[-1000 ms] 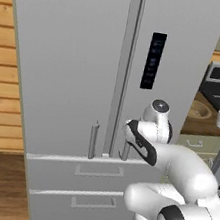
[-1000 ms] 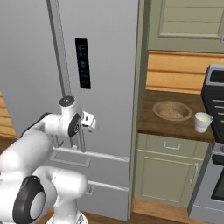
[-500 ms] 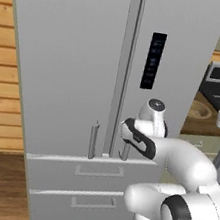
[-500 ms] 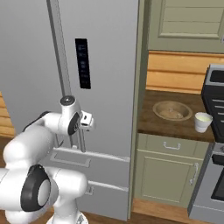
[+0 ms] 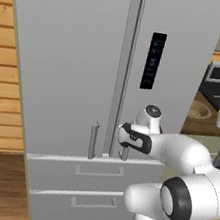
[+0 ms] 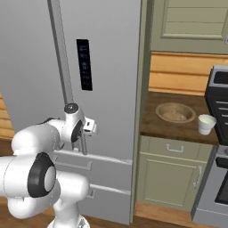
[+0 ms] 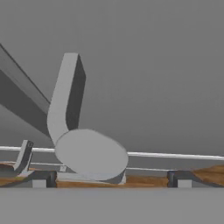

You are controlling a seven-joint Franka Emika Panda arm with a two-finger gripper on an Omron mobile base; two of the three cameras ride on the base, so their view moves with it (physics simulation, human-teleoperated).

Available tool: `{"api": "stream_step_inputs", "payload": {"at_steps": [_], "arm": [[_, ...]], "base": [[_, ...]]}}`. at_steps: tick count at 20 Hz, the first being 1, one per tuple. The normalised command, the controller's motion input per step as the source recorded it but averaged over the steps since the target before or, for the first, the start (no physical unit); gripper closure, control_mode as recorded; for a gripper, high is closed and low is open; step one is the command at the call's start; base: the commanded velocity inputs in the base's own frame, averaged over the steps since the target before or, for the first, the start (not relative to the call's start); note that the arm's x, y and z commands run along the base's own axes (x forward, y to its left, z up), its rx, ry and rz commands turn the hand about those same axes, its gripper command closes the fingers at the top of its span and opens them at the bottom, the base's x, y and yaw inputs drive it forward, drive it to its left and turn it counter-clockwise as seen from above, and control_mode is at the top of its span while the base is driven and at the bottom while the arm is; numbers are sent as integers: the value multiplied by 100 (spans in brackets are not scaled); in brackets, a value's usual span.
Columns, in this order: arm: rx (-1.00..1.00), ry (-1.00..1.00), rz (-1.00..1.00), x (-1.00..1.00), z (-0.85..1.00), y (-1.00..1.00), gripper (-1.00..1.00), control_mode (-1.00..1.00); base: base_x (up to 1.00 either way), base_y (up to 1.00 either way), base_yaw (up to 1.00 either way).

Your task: Grab a lemon wedge from the fridge and one ice cube from the ice bowl, and put them in the glass of lemonade.

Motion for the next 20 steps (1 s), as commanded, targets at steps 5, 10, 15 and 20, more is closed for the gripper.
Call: {"api": "stream_step_inputs", "payload": {"at_steps": [5, 10, 15, 20], "arm": [[2, -1, 1, 33, -13, 0, -100, -100], [0, 0, 3, 31, 0, 0, -100, -100], [0, 2, 2, 34, 0, 0, 100, -100], [0, 8, 2, 22, 0, 0, 100, -100]], "base": [[0, 0, 0], [0, 0, 0], [0, 0, 0], [0, 0, 0]]}}
